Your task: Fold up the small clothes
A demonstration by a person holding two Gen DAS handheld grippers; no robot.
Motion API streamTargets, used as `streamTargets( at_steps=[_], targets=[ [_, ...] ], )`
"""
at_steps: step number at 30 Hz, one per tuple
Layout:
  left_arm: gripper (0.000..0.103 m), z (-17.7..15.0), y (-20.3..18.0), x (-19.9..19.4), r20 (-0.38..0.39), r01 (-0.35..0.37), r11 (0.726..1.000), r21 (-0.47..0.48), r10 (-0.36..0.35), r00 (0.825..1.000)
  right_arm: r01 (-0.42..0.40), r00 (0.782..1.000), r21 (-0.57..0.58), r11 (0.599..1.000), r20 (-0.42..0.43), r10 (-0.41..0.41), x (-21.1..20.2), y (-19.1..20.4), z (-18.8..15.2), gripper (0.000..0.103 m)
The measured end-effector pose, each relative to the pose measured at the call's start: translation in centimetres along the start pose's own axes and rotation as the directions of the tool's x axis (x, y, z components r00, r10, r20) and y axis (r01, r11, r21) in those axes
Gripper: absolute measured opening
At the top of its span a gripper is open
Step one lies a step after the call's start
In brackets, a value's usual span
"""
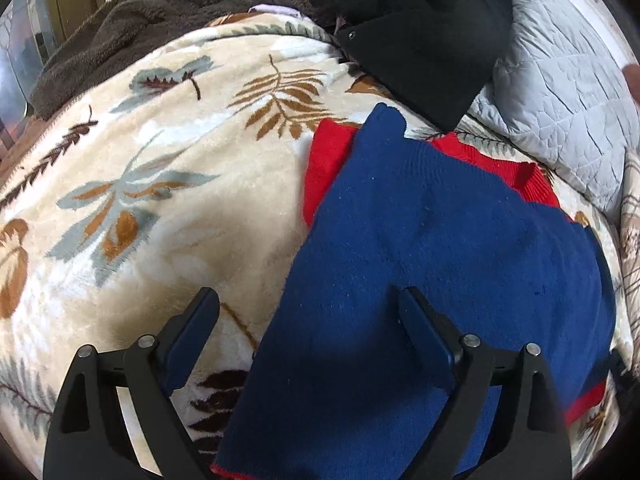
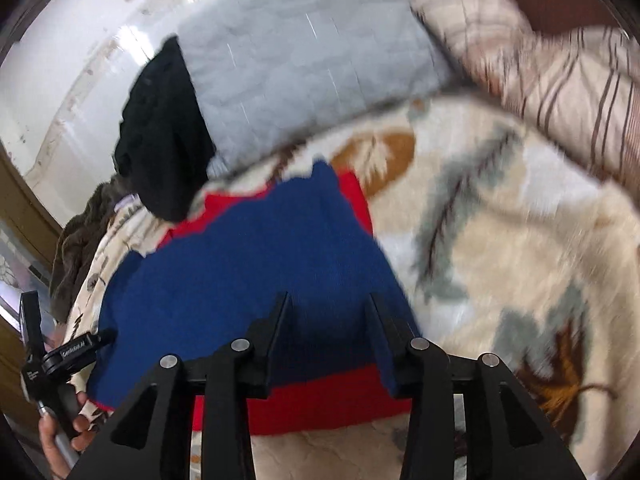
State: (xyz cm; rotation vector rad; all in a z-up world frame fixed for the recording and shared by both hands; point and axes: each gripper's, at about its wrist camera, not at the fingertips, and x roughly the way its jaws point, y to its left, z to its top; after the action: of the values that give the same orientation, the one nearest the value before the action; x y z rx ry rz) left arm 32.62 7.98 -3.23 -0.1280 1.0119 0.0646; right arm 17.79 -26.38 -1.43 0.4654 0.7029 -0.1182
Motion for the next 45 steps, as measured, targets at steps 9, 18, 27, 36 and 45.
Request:
streamTargets(
  at_steps=[9,18,27,36,45],
  targets=[
    [0.092,0.0,0.3,-0.4,-0.014,0.000,1.000,0.020,0.000,1.000,0.050,0.996,-0.029,0.998,-0.076,-0.052,2.7,-1.2,-0.4,0.040],
    [0.092,0.0,1.7,-0.6,-0.010,0.095,0.991,-0.089,-0.096,0.995,-0.057,0.998,0.039,0.998,-0.010,0.057,3.6,-2.7,3.3,0.044],
    [0.092,0.5,0.6,-1.1,0.057,0.144,0.987,-0.066,-0.141,0.988,-0.026,0.999,-0.080,0.996,-0.049,0.022,8.8,-0.4,5.5,0.008],
    [0.095,0.0,0.4,1.5,0.008,0.036,0.999,-0.035,-0.036,0.999,-0.048,0.997,0.086,0.995,-0.061,0.054,9.0,-3.5,5.4,0.013],
    [0.095,0.3,0.8,-0.5,0.040,0.060,0.997,-0.050,-0.058,0.997,-0.030,1.000,-0.076,0.997,-0.006,0.030,5.0,-0.9,4.8,0.025]
  ],
)
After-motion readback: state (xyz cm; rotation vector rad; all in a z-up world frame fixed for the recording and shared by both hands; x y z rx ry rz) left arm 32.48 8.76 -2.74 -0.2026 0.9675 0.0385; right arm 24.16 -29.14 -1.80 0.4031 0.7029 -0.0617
